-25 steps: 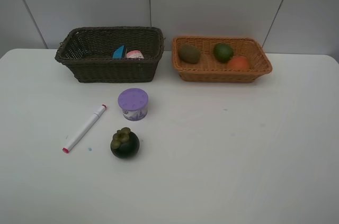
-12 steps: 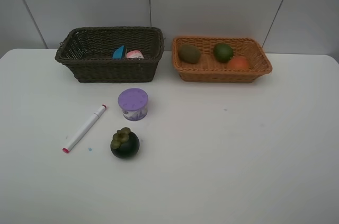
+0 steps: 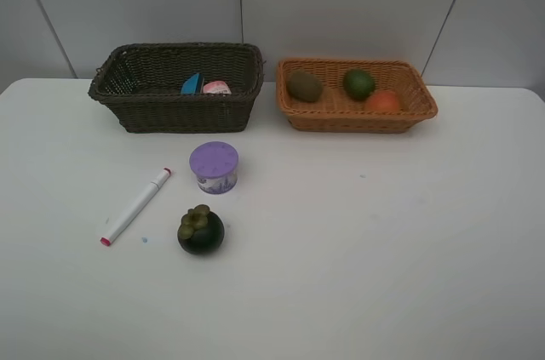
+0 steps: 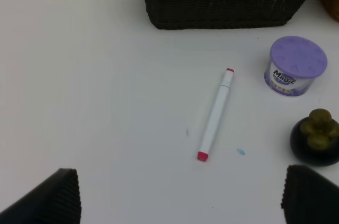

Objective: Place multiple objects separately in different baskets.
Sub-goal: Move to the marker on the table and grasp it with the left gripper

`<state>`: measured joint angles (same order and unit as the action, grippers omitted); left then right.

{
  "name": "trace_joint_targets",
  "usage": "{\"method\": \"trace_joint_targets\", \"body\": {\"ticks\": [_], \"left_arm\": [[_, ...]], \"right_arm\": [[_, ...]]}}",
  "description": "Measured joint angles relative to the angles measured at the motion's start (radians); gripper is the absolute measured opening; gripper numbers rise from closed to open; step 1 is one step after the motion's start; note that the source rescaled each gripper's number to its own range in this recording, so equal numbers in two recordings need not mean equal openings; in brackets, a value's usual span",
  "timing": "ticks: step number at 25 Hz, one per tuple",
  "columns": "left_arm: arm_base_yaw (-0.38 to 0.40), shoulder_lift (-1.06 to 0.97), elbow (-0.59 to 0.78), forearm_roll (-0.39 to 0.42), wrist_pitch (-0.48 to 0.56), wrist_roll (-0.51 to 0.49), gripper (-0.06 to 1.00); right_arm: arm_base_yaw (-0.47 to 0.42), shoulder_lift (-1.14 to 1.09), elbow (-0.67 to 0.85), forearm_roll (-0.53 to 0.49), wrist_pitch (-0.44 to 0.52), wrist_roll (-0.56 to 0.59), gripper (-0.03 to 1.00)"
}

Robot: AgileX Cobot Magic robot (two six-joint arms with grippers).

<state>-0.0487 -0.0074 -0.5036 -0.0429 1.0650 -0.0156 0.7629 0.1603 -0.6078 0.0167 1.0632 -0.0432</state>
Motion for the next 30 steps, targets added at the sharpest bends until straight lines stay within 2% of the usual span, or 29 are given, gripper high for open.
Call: {"method": "trace_joint_targets", "body": {"ticks": [9, 16, 18, 22, 30], "left_arm": [[0.0, 0.0, 0.0, 0.0, 0.0, 0.0, 1.0], [0.0, 0.0, 0.0, 0.0, 0.0, 0.0, 1.0], [0.0, 0.0, 0.0, 0.0, 0.0, 0.0, 1.0], [0.0, 0.0, 0.0, 0.0, 0.0, 0.0, 1.0], [0.0, 0.0, 0.0, 0.0, 0.0, 0.0, 1.0]], "right_arm": [[0.001, -0.118, 0.069, 0.002, 0.014, 0.019, 1.0], [-0.001, -0.12, 0.086, -0.022, 0.003, 0.043, 1.0], [-0.026, -0.12, 0.087, -0.025, 0.002, 0.05, 1.0], [-0.157, -0.12, 0.087, -0.028, 0.002, 0.05, 1.0], [-0.5, -0.12, 0.087, -0.033, 0.001, 0.05, 1.0]]}}
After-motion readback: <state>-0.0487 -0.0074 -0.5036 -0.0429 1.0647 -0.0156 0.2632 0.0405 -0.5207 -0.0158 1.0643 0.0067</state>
